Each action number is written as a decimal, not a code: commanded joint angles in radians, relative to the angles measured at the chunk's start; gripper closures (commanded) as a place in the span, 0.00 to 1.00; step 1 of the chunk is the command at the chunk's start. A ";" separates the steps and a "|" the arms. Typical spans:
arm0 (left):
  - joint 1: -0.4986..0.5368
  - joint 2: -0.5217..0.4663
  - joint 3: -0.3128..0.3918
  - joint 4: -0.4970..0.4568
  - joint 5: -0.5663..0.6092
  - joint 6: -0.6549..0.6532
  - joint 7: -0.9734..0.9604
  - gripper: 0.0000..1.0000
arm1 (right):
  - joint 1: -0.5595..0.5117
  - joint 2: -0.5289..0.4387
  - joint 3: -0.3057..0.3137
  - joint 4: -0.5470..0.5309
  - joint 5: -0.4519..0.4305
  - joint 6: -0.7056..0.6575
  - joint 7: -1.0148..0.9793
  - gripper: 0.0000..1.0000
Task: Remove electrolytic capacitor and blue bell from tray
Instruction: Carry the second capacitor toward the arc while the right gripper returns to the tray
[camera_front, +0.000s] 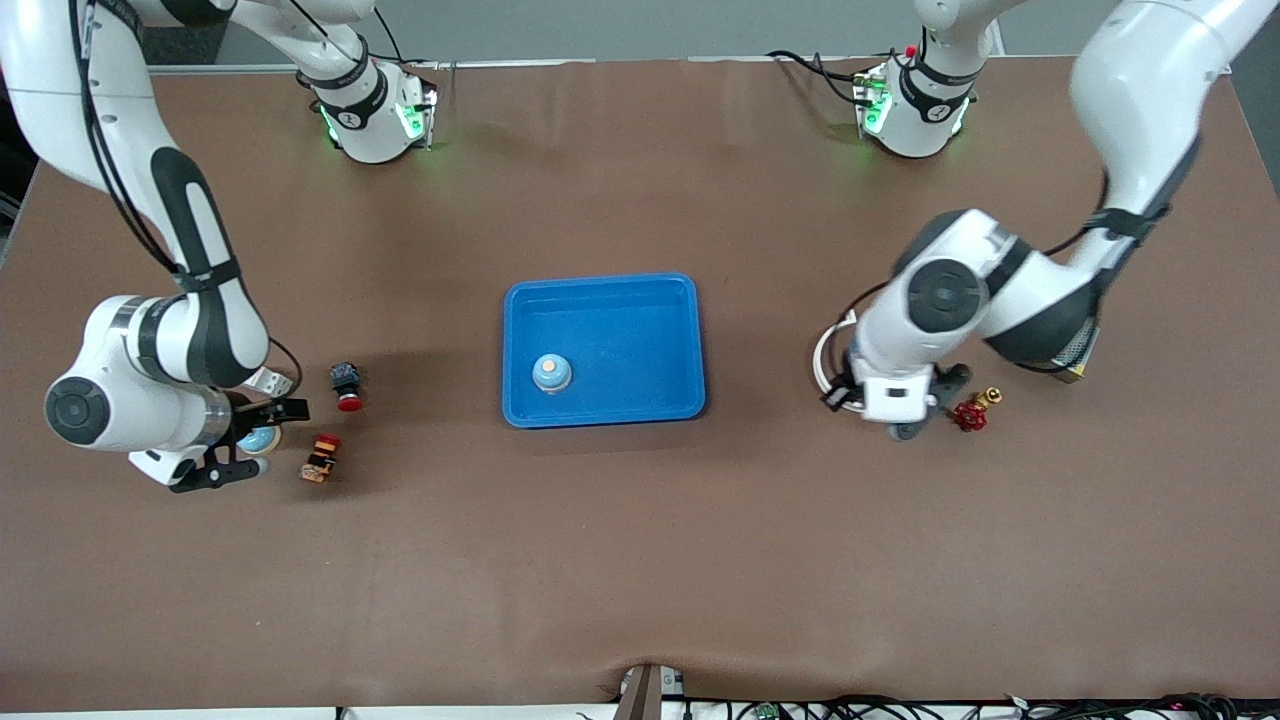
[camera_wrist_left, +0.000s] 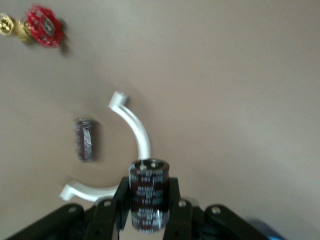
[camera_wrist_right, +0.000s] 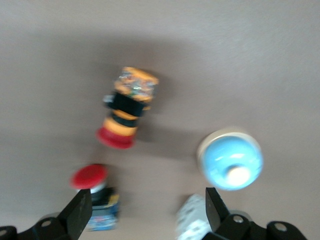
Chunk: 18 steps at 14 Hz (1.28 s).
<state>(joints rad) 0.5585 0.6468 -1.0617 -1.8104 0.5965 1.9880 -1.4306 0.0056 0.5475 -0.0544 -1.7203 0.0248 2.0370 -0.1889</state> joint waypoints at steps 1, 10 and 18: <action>0.092 -0.047 -0.035 -0.078 0.002 -0.032 0.119 1.00 | 0.042 -0.066 0.005 -0.064 0.012 -0.012 0.193 0.00; 0.308 -0.016 -0.030 -0.216 0.163 -0.028 0.355 1.00 | 0.250 -0.161 0.007 -0.159 0.202 0.066 0.599 0.00; 0.366 0.027 0.032 -0.334 0.249 0.130 0.360 1.00 | 0.573 -0.087 0.007 -0.259 0.202 0.425 1.071 0.00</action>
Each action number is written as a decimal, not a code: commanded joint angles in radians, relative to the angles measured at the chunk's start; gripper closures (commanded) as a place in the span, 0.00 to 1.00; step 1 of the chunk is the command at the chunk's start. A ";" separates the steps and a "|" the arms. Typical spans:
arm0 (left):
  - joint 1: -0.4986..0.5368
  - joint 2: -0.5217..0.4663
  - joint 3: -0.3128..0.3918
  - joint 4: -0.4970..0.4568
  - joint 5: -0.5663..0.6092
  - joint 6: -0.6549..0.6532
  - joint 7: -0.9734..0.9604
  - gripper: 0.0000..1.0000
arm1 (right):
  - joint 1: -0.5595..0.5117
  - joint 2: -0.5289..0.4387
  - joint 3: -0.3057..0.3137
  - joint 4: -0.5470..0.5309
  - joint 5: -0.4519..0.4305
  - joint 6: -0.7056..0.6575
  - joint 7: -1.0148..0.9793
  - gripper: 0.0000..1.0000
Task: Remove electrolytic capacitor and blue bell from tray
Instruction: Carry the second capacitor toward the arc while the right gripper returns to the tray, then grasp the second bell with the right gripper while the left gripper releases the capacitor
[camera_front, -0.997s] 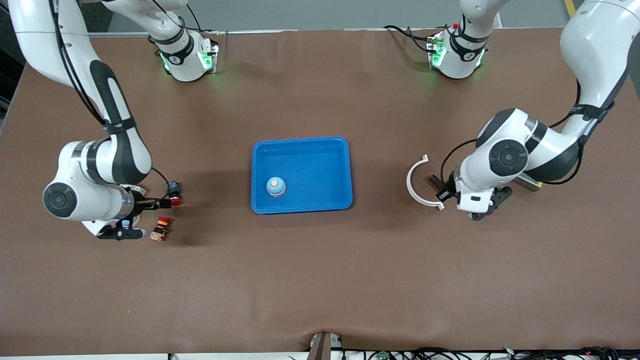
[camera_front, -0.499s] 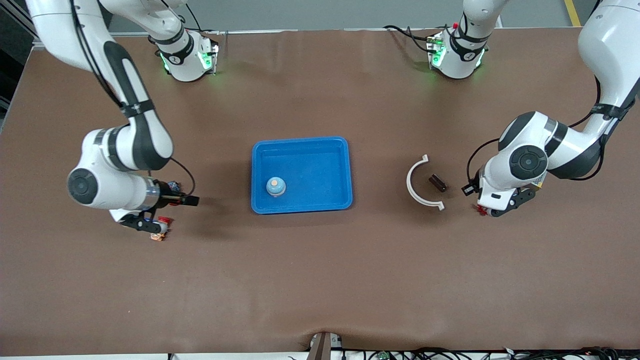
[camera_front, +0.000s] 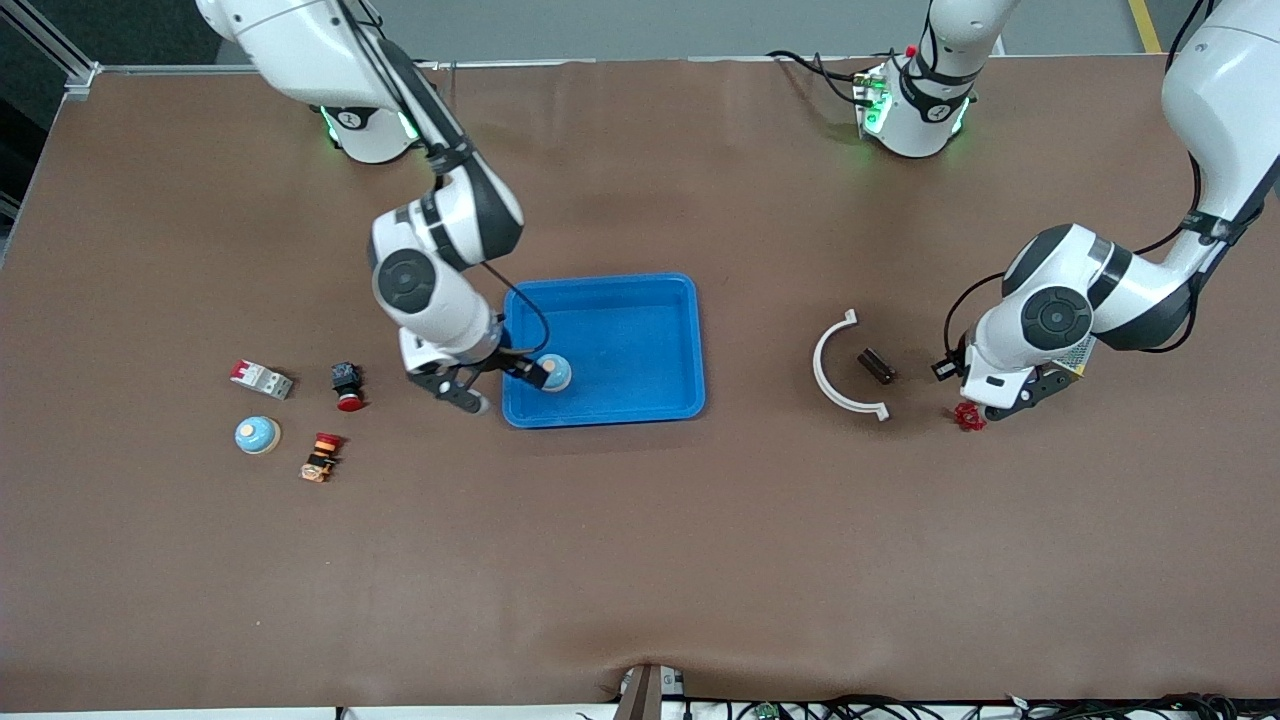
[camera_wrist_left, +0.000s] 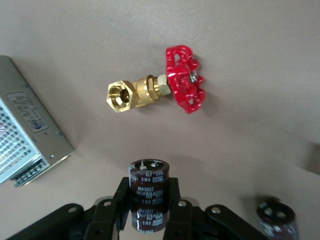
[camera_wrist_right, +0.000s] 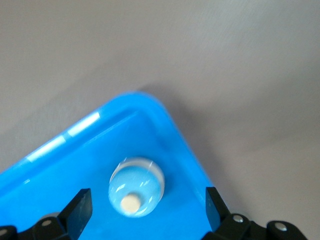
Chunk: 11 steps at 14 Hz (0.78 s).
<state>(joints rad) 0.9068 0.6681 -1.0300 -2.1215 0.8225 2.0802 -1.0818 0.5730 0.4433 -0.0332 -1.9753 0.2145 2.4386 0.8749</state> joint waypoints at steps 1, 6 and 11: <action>0.018 0.008 0.007 -0.025 0.024 0.052 0.010 1.00 | 0.010 0.024 -0.014 -0.004 0.014 0.039 0.010 0.00; 0.015 0.015 0.011 -0.017 0.024 0.055 0.008 0.16 | 0.079 0.101 -0.014 0.004 0.013 0.152 0.081 0.00; -0.008 0.005 -0.030 0.075 0.014 0.043 0.000 0.00 | 0.085 0.115 -0.016 0.003 0.005 0.160 0.081 0.00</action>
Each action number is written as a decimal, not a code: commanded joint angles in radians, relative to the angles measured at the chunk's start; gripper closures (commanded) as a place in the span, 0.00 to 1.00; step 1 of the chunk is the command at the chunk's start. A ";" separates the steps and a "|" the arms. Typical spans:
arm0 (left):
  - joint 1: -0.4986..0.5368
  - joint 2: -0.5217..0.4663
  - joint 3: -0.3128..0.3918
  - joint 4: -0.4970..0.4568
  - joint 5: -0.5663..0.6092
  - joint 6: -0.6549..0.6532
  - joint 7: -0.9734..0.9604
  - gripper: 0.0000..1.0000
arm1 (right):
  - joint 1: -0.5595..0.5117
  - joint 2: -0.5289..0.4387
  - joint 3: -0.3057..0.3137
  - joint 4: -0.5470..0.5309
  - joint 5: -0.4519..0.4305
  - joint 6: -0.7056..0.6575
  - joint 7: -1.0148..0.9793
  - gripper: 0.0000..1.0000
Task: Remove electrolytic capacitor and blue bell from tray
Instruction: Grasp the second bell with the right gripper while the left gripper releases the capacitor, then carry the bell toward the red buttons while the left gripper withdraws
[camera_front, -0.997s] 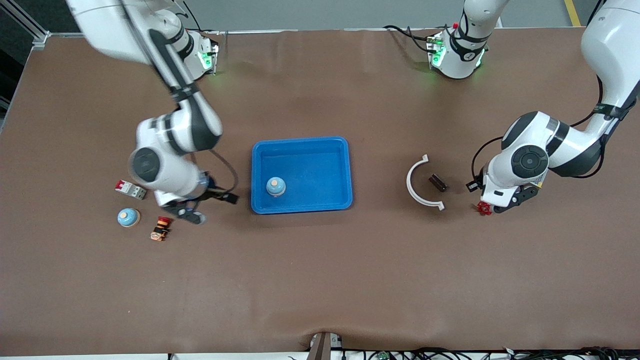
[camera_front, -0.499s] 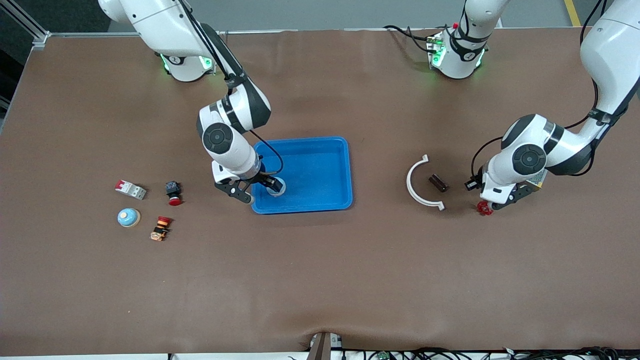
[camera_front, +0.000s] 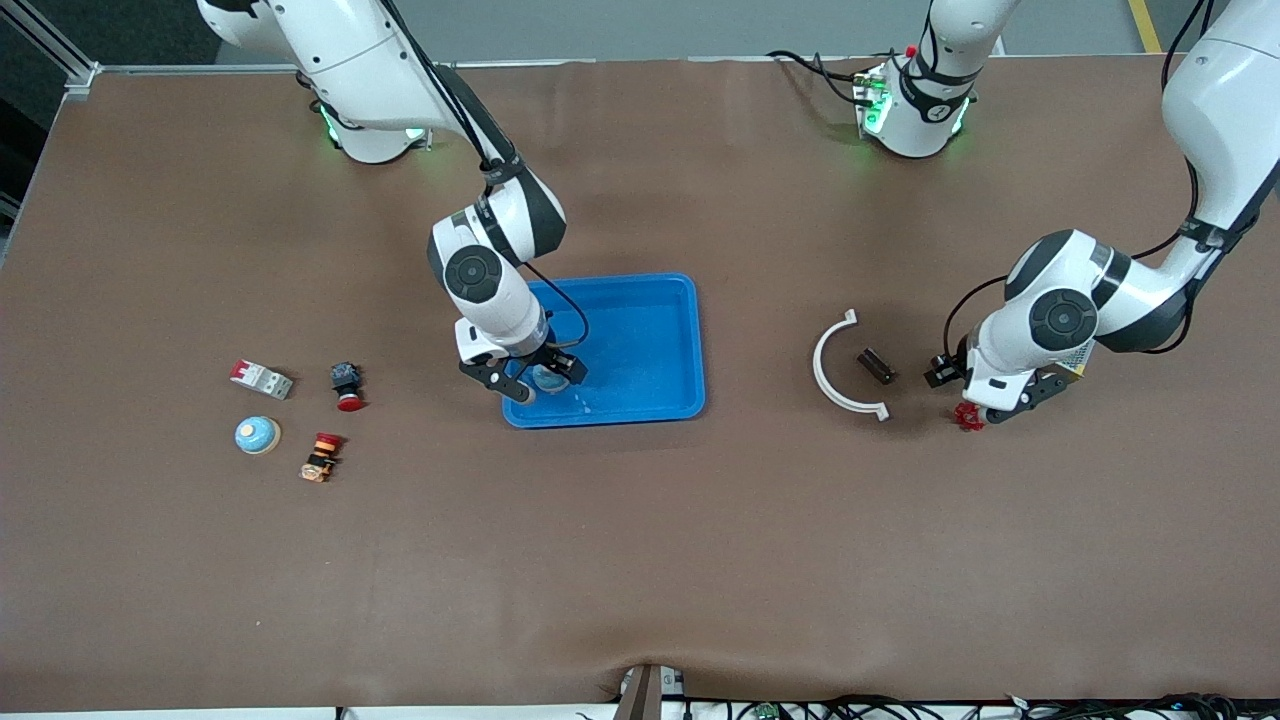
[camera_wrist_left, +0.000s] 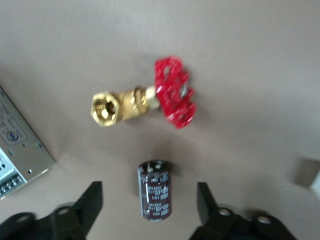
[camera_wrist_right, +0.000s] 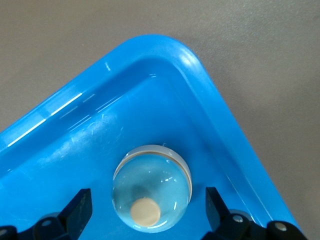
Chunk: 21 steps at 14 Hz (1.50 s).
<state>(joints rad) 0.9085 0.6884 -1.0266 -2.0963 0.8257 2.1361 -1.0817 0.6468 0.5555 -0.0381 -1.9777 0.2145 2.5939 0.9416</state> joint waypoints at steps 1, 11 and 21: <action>-0.019 -0.015 -0.046 0.074 0.009 -0.018 -0.001 0.00 | 0.011 0.004 -0.011 0.005 0.005 0.005 0.014 0.00; -0.175 -0.040 -0.076 0.334 0.009 -0.169 0.209 0.00 | -0.021 -0.012 -0.017 0.032 -0.001 -0.079 -0.026 1.00; -0.201 -0.061 -0.159 0.440 0.009 -0.268 0.355 0.00 | -0.358 -0.124 -0.023 0.182 -0.076 -0.646 -0.627 1.00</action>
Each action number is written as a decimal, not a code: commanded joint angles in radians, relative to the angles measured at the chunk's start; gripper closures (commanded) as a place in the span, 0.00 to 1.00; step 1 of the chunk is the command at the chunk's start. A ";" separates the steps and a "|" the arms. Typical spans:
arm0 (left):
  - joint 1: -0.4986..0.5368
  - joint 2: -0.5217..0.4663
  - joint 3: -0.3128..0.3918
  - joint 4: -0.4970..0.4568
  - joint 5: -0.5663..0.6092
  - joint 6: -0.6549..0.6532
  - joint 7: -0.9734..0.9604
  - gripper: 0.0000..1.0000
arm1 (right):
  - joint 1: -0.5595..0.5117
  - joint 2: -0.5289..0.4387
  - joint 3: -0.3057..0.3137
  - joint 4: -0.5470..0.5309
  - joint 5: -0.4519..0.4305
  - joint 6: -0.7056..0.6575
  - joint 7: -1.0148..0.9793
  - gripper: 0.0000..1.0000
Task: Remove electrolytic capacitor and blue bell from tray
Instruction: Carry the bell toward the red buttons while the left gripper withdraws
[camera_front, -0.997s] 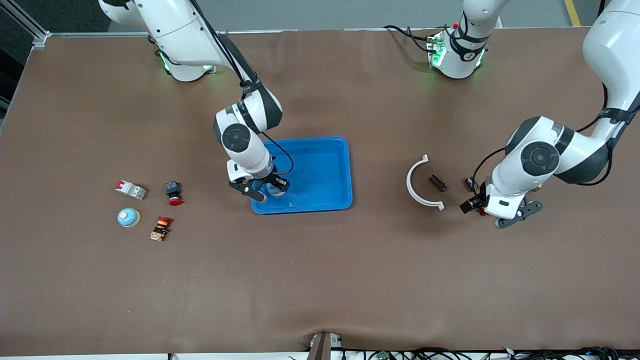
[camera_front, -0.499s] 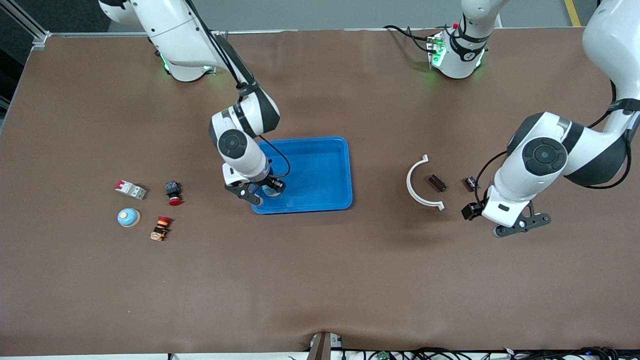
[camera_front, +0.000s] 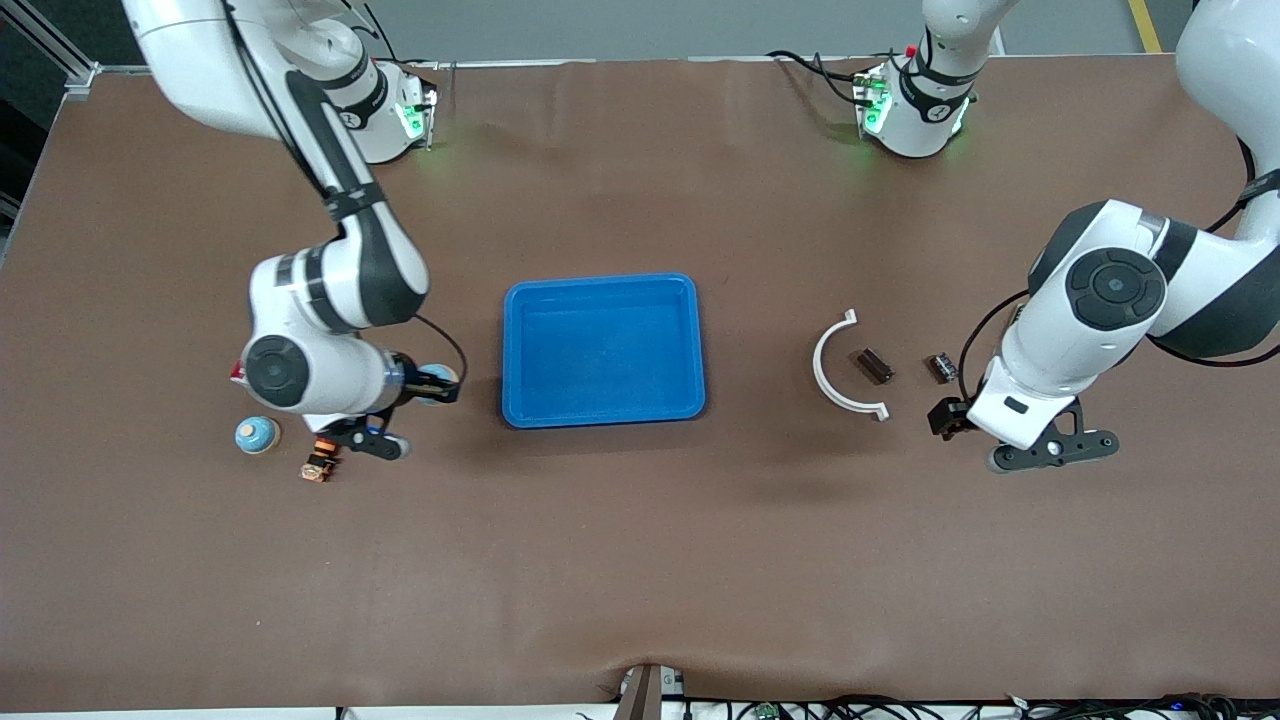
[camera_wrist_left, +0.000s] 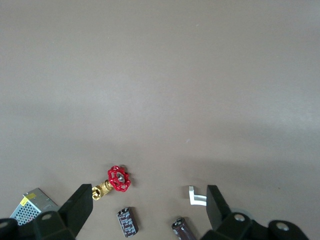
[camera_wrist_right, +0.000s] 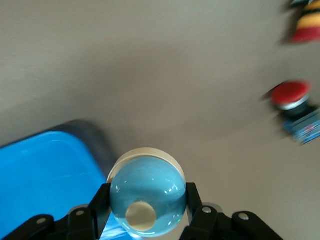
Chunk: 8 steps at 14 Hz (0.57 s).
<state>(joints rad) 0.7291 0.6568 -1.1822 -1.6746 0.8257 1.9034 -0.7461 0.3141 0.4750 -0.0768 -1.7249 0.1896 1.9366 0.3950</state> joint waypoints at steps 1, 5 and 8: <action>-0.028 -0.054 -0.004 0.021 0.007 -0.037 0.017 0.00 | -0.048 -0.071 0.014 -0.106 -0.071 0.019 -0.122 1.00; -0.043 -0.092 -0.004 0.026 0.004 -0.075 0.030 0.00 | -0.182 -0.209 0.014 -0.271 -0.090 0.027 -0.358 1.00; -0.045 -0.106 -0.022 0.051 -0.009 -0.119 0.031 0.00 | -0.318 -0.245 0.012 -0.347 -0.096 0.059 -0.575 1.00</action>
<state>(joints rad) 0.6864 0.5810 -1.1908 -1.6504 0.8254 1.8364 -0.7425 0.0839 0.2924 -0.0824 -1.9816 0.1029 1.9555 -0.0582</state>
